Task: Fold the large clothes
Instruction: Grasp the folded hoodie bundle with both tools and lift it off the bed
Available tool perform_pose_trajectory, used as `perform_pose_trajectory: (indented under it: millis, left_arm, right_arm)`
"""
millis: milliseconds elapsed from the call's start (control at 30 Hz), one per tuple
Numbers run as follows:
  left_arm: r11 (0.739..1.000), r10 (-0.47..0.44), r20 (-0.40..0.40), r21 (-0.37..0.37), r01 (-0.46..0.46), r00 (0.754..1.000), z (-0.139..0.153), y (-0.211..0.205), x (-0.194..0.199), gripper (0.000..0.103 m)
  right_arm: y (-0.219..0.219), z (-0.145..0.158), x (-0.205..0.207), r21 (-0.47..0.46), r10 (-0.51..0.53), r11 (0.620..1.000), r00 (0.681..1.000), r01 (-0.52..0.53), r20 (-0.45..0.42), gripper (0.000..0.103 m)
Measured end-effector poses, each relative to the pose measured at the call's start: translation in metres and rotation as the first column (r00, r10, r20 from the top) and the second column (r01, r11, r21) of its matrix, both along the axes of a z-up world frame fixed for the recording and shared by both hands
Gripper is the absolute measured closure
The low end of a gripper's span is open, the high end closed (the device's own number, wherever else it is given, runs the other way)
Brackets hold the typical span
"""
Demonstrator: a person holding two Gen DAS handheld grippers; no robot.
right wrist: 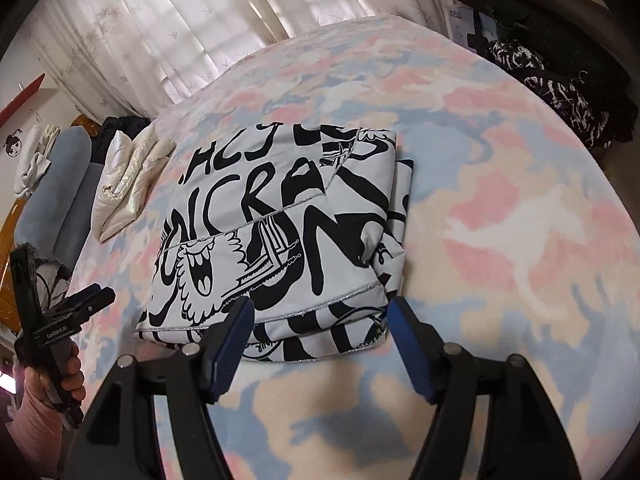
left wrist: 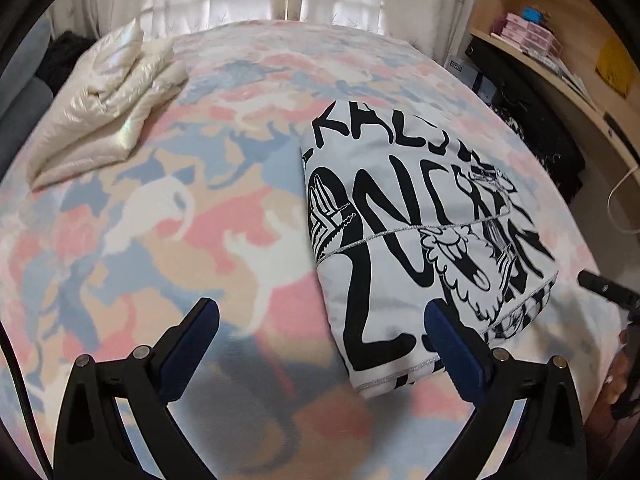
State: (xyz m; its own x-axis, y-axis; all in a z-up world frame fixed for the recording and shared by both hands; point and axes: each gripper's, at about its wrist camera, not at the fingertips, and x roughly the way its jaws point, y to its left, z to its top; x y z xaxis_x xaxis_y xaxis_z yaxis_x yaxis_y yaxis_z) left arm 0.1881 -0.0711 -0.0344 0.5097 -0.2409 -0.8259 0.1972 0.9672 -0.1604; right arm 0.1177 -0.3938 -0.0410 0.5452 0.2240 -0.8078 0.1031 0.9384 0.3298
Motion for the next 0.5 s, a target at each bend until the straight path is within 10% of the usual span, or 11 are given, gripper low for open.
perform_pose_trajectory:
  millis: [500]
  left_arm:
    - [0.980,-0.041,-0.187,-0.198,0.003,0.982,-0.074,-0.018,0.057,0.001]
  right_arm:
    - [-0.042,-0.049,0.053,0.162,0.000,0.987,0.993,0.020,-0.122,0.033]
